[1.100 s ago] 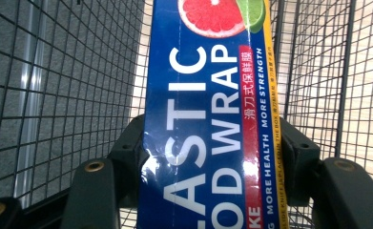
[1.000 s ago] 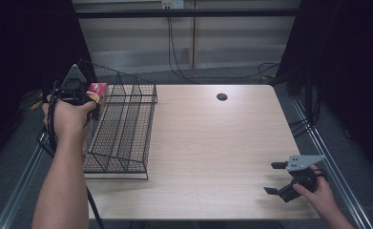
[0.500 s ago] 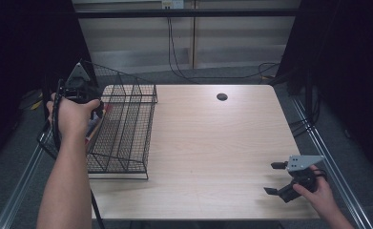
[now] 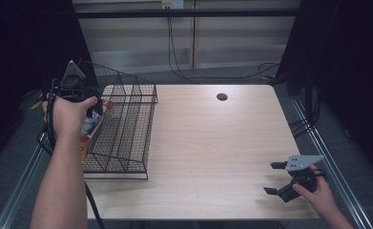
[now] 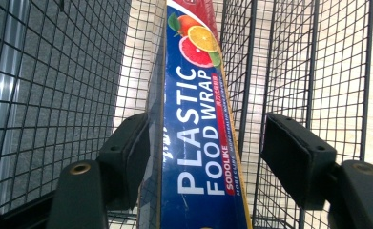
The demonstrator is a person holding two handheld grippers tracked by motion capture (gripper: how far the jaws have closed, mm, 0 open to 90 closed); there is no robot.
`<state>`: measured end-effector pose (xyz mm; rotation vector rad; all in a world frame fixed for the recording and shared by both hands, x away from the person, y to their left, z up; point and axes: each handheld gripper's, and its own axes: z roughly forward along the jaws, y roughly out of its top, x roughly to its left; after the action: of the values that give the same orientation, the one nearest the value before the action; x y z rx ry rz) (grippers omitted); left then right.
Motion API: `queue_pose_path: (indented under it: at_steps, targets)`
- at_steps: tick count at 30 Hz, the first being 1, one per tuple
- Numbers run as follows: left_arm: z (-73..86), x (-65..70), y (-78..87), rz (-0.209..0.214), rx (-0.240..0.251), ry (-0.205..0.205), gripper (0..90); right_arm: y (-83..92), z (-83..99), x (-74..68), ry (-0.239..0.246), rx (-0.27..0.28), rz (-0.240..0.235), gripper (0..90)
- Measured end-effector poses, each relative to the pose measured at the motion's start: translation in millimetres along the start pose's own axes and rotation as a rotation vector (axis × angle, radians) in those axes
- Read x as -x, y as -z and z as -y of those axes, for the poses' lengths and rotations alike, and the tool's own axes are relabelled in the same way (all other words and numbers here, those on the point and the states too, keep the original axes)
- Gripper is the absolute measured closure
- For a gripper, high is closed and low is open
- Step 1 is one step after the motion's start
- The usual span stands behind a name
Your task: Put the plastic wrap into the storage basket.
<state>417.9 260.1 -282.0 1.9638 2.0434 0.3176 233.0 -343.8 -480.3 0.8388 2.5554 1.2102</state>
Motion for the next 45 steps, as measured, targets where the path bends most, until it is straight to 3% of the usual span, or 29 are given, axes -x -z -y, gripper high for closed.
queue_pose_path:
  at_steps: [10,18,22,37,45]
  targets:
    - [0.4,13.9,15.4,0.058,0.049,-0.041,25.8,-0.1,-0.8,0.5,0.0,-0.001,0.003,3.3]
    - [0.4,30.1,22.8,0.07,0.072,-0.074,22.2,0.4,-2.9,-0.1,0.009,0.011,0.007,3.3]
    - [-0.1,37.6,24.5,0.108,0.095,-0.083,20.9,1.2,-3.0,0.0,0.008,0.015,0.007,3.3]
    - [0.0,65.6,20.6,0.168,0.084,-0.132,16.2,2.0,-2.8,-0.1,0.008,0.014,0.004,3.3]
    - [1.6,81.7,17.7,0.204,0.086,-0.185,14.0,1.3,-3.0,-0.2,0.014,0.012,0.004,3.3]
